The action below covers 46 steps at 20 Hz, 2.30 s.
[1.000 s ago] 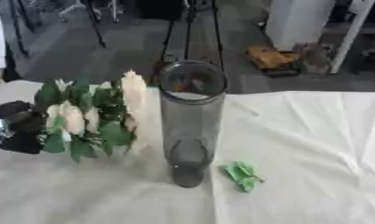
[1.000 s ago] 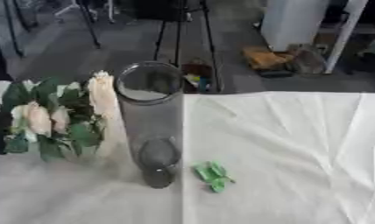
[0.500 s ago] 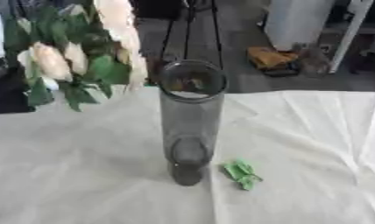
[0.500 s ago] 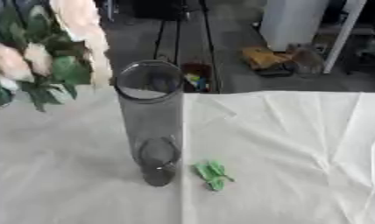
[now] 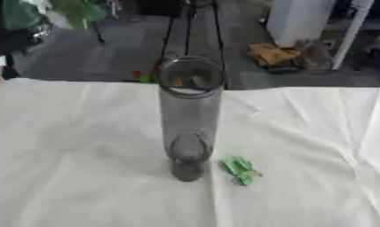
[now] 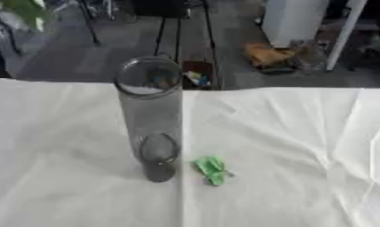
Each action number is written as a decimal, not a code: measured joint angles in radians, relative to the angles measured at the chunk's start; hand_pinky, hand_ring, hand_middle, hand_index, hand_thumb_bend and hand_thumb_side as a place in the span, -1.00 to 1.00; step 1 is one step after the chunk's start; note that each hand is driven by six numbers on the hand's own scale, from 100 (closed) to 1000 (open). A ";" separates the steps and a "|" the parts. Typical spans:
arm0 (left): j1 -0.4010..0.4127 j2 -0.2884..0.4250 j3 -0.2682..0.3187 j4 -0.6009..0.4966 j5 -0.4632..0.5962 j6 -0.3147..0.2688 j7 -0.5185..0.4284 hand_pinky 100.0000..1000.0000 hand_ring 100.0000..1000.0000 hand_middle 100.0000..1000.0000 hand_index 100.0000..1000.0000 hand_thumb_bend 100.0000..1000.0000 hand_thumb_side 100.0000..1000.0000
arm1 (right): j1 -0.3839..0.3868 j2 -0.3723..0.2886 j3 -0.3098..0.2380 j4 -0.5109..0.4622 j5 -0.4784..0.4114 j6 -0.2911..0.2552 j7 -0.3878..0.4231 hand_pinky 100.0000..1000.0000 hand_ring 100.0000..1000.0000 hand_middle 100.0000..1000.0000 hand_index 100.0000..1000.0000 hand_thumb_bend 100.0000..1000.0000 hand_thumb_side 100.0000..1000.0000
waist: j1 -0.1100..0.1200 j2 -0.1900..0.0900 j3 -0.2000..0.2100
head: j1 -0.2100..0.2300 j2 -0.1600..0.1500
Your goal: Arrange flowers into the vase.
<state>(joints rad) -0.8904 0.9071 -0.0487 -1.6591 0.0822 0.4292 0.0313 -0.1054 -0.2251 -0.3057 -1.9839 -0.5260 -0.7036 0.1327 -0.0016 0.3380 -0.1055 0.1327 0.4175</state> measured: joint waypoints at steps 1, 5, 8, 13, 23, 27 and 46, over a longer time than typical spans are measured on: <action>-0.022 -0.012 -0.004 -0.001 0.037 0.001 0.016 -1.00 -1.00 -1.00 -1.00 -1.00 0.09 | 0.000 0.000 0.001 0.000 -0.002 0.003 0.000 0.51 0.35 -0.14 0.73 -1.00 0.66 | 0.002 -0.002 -0.001 | 0.000 0.002; -0.099 -0.053 -0.022 0.003 0.156 0.006 0.076 -1.00 -1.00 -1.00 -1.00 -1.00 0.18 | 0.001 -0.007 0.004 0.000 -0.007 0.015 0.002 0.53 0.36 -0.15 0.74 -1.00 0.65 | 0.010 -0.010 -0.008 | 0.000 0.003; -0.160 -0.083 -0.025 0.037 0.237 0.016 0.140 -1.00 -1.00 -1.00 -1.00 -1.00 0.27 | 0.006 -0.010 0.004 0.000 -0.013 0.026 0.005 0.53 0.36 -0.15 0.74 -1.00 0.65 | 0.022 -0.018 -0.014 | 0.001 0.005; -0.235 -0.124 -0.025 0.113 0.389 0.006 0.248 -1.00 -1.00 -1.00 -1.00 -1.00 0.33 | 0.010 -0.018 0.004 0.000 -0.017 0.038 0.005 0.53 0.36 -0.14 0.74 -1.00 0.65 | 0.033 -0.031 -0.023 | 0.009 0.012; -0.359 -0.179 -0.027 0.192 0.533 -0.030 0.377 -1.00 -1.00 -1.00 -1.00 -1.00 0.40 | 0.028 -0.038 0.005 0.000 -0.025 0.045 -0.002 0.52 0.35 -0.14 0.74 -1.00 0.65 | 0.053 -0.075 -0.048 | 0.033 0.039; -0.392 -0.210 -0.028 0.228 0.567 -0.020 0.412 -1.00 -1.00 -1.00 -1.00 -1.00 0.41 | 0.035 -0.045 0.010 0.000 -0.029 0.052 -0.004 0.53 0.36 -0.14 0.74 -1.00 0.65 | 0.060 -0.085 -0.058 | 0.045 0.054; -0.462 -0.297 -0.036 0.246 0.639 0.003 0.509 -1.00 -1.00 -1.00 -1.00 -1.00 0.45 | 0.031 -0.054 0.017 0.000 -0.040 0.093 0.003 0.56 0.37 -0.15 0.75 -1.00 0.67 | 0.088 -0.091 -0.091 | 0.072 0.072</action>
<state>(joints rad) -1.3521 0.6097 -0.0845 -1.4130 0.7214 0.4321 0.5402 -0.0742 -0.2792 -0.2892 -1.9839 -0.5656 -0.6104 0.1359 0.0862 0.2466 -0.1963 0.2050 0.4896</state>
